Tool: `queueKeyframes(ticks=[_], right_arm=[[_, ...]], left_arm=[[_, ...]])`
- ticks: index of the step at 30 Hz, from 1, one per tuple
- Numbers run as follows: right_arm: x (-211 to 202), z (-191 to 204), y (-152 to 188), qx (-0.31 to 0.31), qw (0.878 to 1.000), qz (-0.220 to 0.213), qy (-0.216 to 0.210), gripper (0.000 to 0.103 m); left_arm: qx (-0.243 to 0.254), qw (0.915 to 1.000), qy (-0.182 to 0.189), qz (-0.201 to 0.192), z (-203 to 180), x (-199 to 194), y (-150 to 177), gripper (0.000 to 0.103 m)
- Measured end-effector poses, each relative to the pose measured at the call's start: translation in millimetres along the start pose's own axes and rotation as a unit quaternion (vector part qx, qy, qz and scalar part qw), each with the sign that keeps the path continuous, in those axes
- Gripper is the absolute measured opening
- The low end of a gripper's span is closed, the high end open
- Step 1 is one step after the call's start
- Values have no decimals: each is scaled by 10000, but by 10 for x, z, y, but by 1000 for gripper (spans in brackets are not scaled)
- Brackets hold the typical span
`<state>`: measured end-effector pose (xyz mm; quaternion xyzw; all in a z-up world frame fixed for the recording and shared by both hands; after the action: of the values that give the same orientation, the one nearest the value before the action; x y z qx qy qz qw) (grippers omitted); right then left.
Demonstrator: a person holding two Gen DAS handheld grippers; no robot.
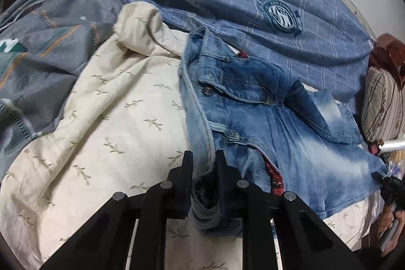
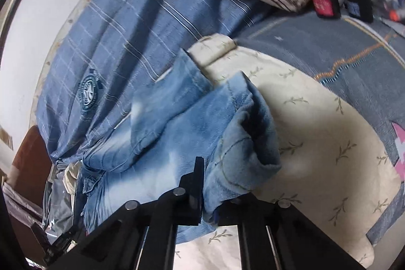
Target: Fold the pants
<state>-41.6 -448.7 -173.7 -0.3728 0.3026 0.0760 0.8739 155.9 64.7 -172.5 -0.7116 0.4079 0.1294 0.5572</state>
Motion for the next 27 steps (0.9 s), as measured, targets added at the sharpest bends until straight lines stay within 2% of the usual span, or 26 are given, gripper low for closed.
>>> queueKeyframes(ticks=[2,6,9,10,11,13,14,16,19,21,22,23,25,27], right_arm=[[-52,-5,11,-17,10000,-90,17,5],[-171,22,-16,-163,9994,-314,-25,5],[-93,-48,13,-44,10000,2,33,5],[-80,-74,13,47,9999,99,-34,6],[-78,-105,16,177,9997,166,-100,9],[-46,-148,19,389,9983,337,-269,9],[-30,-159,22,456,9977,392,-300,10],[24,-190,41,582,9964,542,-305,14],[126,-233,90,837,9919,865,-401,24],[167,-242,116,915,9902,969,-409,35],[180,-234,125,944,9897,980,-447,51],[183,-217,126,971,9894,945,-523,61],[181,-165,127,905,9910,849,-494,63],[199,-116,136,882,9919,791,-467,64]], left_arm=[[-154,9998,-5,-111,78,-67,12,8],[-387,9991,12,-143,218,-132,37,8],[-612,9980,110,93,296,-98,88,8],[-716,9973,76,131,322,-105,104,17],[-893,9956,141,258,349,-90,130,43],[-1205,9911,354,433,394,-70,173,70],[-1307,9896,434,407,399,-82,182,71],[-1191,9911,522,275,331,-147,170,71],[-899,9938,619,199,186,-179,187,83],[-708,9957,509,314,108,-120,208,85],[-647,9965,374,386,88,-66,214,85],[-660,9963,325,436,92,-23,216,85],[-808,9948,300,546,131,81,220,84],[-888,9935,271,654,146,179,219,62]])
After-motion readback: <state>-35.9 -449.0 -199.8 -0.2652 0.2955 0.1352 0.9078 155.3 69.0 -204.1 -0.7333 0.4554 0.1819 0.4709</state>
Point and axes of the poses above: each gripper's, at about its wrist camera, not at the fingertips, and x roughly the way its jaws point, z to its left, y to its underside, the point moved 3 cm from there along x, roughly the way its jaws point
